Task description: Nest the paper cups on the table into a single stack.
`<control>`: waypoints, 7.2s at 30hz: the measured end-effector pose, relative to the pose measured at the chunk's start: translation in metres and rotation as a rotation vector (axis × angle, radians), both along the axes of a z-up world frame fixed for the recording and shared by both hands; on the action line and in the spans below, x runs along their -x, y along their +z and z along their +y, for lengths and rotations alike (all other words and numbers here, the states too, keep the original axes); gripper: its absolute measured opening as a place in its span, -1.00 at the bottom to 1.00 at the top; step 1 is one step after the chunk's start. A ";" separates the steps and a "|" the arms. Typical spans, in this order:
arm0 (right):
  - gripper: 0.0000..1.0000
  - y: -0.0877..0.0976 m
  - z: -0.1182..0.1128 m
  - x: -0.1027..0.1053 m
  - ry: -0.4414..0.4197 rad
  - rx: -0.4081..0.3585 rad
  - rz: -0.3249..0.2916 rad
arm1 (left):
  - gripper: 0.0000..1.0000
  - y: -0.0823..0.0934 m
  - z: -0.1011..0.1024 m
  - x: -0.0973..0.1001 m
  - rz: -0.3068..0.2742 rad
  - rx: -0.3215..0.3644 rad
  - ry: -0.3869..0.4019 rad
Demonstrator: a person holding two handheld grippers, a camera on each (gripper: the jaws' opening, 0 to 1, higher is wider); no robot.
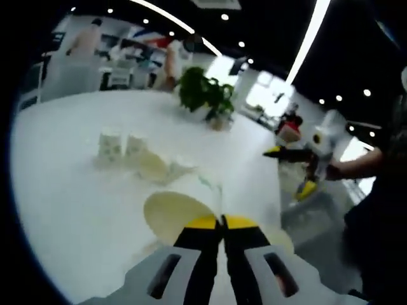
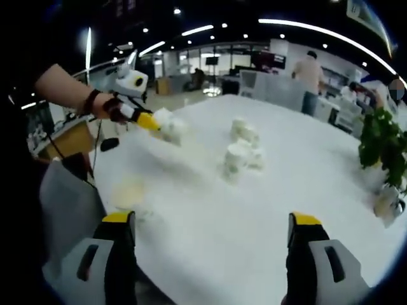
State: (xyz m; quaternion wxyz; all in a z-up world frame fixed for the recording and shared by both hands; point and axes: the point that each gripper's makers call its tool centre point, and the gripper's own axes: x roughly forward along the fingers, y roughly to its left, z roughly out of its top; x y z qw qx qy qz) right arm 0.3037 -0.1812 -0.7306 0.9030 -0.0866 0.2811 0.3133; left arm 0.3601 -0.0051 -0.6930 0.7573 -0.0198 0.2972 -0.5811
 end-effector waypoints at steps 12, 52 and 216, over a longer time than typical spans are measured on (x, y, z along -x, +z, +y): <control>0.94 -0.002 0.009 0.009 0.024 -0.034 -0.030 | -1.00 0.040 0.001 0.050 -0.147 -0.137 -0.143; 0.91 -0.009 0.001 0.009 -0.031 -0.074 -0.045 | -1.00 0.003 -0.013 0.113 -0.363 -0.662 -0.607; -0.08 -0.057 0.072 -0.191 0.158 0.056 0.060 | 0.98 -0.038 0.075 0.027 -0.333 -0.235 0.290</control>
